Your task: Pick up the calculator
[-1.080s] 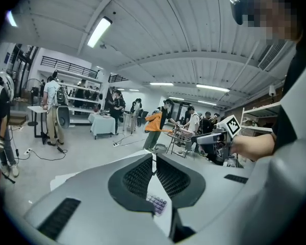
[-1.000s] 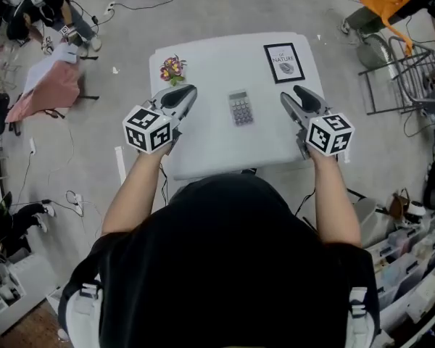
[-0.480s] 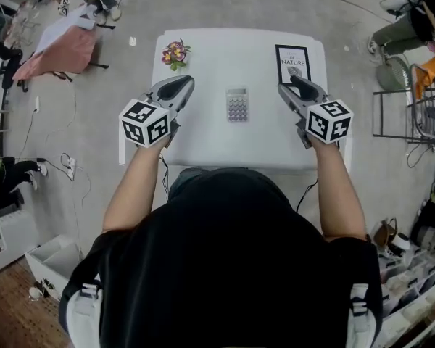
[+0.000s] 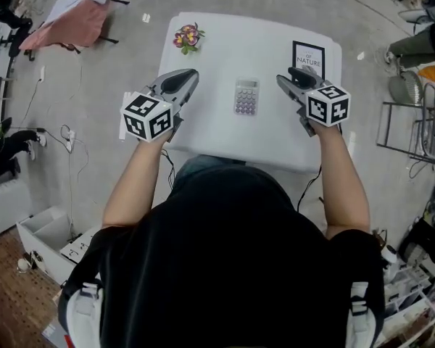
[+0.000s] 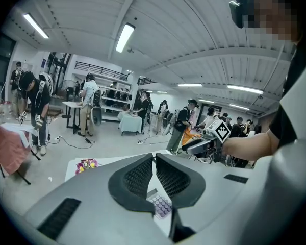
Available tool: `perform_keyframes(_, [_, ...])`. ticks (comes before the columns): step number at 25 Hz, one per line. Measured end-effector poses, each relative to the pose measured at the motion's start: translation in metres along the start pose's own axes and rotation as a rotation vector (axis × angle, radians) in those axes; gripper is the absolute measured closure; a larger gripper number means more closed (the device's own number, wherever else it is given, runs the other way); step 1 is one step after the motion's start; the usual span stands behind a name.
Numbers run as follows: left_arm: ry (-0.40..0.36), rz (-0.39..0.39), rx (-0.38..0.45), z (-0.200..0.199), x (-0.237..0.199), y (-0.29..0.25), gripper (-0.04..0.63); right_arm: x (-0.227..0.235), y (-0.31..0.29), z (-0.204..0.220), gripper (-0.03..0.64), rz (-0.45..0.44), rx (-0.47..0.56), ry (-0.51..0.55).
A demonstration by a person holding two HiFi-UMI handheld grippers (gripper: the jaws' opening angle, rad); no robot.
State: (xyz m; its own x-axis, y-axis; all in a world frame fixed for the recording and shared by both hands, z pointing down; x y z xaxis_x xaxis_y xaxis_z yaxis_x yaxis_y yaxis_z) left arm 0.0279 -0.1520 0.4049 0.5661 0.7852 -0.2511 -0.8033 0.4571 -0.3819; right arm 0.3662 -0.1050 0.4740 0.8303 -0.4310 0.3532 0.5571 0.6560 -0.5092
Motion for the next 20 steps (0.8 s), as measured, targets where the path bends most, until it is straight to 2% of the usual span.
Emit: perform_keyframes(20, [0.097,-0.009,-0.045,0.027,-0.065,-0.030,0.555,0.034,-0.126,0.026,0.436,-0.205,-0.326,0.079])
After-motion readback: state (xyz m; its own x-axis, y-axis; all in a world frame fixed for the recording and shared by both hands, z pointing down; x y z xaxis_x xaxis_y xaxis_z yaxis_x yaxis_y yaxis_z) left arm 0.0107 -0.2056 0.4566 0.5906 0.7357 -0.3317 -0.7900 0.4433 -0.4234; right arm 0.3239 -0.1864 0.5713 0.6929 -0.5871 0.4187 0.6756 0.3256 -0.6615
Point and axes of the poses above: the fingertips, and each gripper's own axes: y backward along the fingers, x to its right, z out of its underside, the point moved 8 cm from there along y, backward along the fingers
